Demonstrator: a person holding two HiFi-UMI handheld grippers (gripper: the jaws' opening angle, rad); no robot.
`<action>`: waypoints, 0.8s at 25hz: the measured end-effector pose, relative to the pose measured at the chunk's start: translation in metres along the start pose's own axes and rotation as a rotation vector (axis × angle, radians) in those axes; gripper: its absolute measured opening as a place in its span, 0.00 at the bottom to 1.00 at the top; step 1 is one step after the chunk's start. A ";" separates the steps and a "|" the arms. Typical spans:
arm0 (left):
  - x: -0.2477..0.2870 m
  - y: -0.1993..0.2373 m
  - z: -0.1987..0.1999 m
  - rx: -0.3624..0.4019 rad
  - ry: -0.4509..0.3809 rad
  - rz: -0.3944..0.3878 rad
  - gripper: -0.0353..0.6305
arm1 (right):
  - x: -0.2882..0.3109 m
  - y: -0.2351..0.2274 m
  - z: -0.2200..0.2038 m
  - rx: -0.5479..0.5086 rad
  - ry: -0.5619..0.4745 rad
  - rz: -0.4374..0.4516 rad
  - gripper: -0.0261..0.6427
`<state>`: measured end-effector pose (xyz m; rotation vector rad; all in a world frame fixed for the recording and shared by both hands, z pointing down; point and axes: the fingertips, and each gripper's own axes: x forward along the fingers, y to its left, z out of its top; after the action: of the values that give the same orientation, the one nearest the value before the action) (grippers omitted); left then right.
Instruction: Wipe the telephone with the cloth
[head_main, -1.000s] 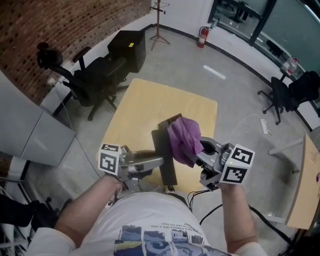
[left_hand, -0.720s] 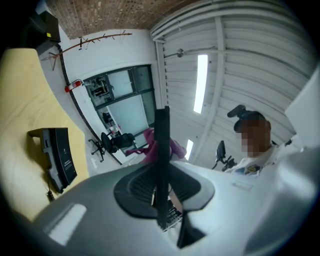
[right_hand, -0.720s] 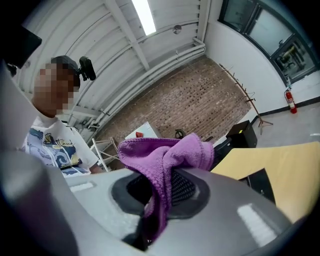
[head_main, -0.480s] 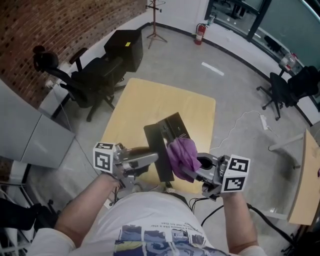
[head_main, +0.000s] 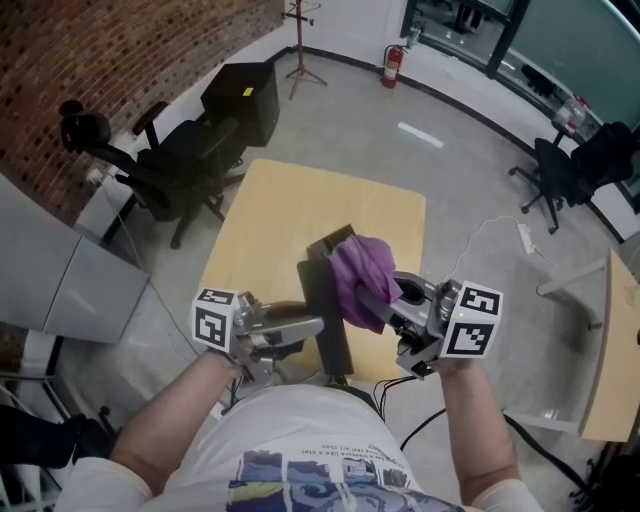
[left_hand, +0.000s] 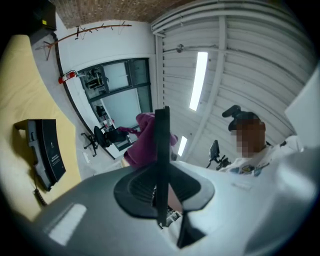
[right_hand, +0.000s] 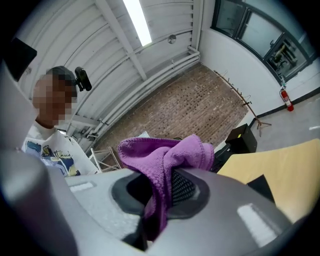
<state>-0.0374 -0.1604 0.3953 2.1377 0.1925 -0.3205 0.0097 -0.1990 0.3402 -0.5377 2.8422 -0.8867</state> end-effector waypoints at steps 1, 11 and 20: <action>0.001 -0.001 -0.001 0.000 0.000 -0.004 0.17 | 0.003 0.000 0.002 0.014 -0.009 0.010 0.11; -0.005 -0.005 0.007 0.015 -0.052 -0.019 0.17 | 0.005 0.009 -0.044 0.141 0.061 0.107 0.11; -0.004 -0.011 0.004 0.011 -0.027 -0.054 0.17 | 0.002 0.004 -0.028 0.145 0.004 0.078 0.11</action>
<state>-0.0449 -0.1578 0.3856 2.1410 0.2343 -0.3823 0.0004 -0.1815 0.3609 -0.4051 2.7531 -1.0688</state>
